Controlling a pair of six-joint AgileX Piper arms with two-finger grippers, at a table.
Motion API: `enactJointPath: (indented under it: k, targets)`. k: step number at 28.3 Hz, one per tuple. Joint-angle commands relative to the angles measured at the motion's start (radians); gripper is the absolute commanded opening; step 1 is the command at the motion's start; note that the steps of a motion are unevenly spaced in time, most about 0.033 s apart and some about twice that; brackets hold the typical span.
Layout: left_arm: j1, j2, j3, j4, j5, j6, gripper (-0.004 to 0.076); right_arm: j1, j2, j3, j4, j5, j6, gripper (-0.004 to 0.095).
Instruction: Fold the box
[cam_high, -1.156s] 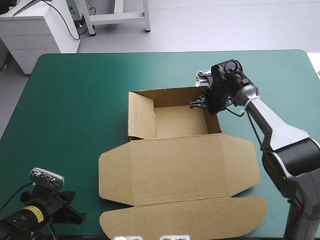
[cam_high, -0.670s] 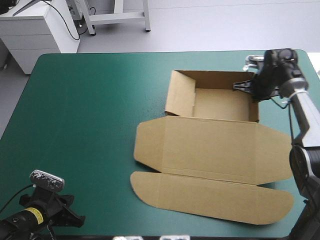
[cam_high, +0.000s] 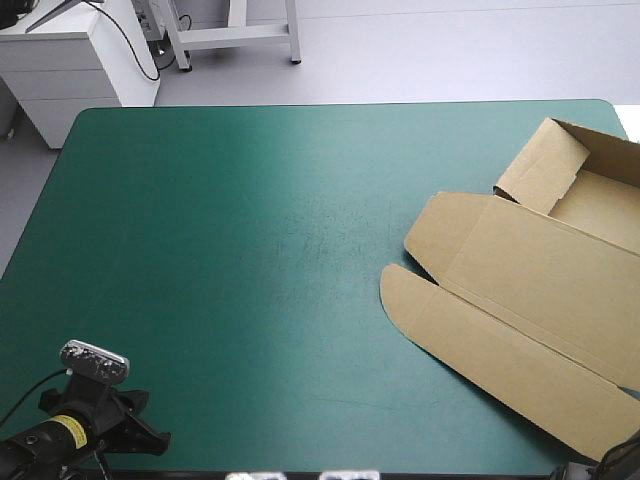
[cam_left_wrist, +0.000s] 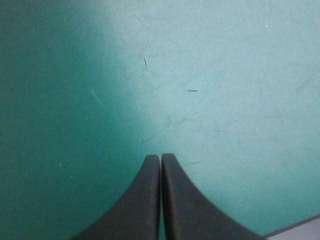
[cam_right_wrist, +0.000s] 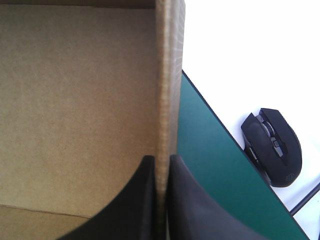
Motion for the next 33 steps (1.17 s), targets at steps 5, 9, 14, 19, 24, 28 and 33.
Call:
enactJointPath:
  k: [5,9,14,19,24,28,33]
  targets:
    - [-0.006,0.009,-0.023,0.004,-0.039,-0.008,-0.0008,-0.01,-0.014,-0.025,0.005,0.008,-0.031,0.038]
    - [-0.006,0.009,-0.023,0.011,-0.039,-0.008,-0.0008,-0.012,-0.014,-0.025,0.005,0.008,-0.041,0.0404]
    - [-0.006,0.009,-0.023,0.012,-0.039,-0.006,-0.0008,-0.012,-0.026,-0.025,0.046,0.008,-0.041,0.0404]
    - [-0.006,0.009,-0.023,0.013,-0.041,0.002,-0.0008,-0.012,-0.08,-0.025,0.095,0.008,-0.057,0.0397]
    - [-0.006,0.009,-0.023,0.013,-0.041,-0.001,-0.0008,-0.012,-0.158,-0.025,0.232,0.008,-0.136,0.0389]
    - [-0.006,0.009,-0.022,0.011,-0.044,-0.008,-0.0008,-0.004,-0.25,0.01,0.393,0.008,-0.184,0.0261]
    - [-0.006,0.009,-0.022,0.013,-0.054,-0.028,-0.0008,0.081,-0.402,0.145,0.406,0.008,-0.225,0.0059]
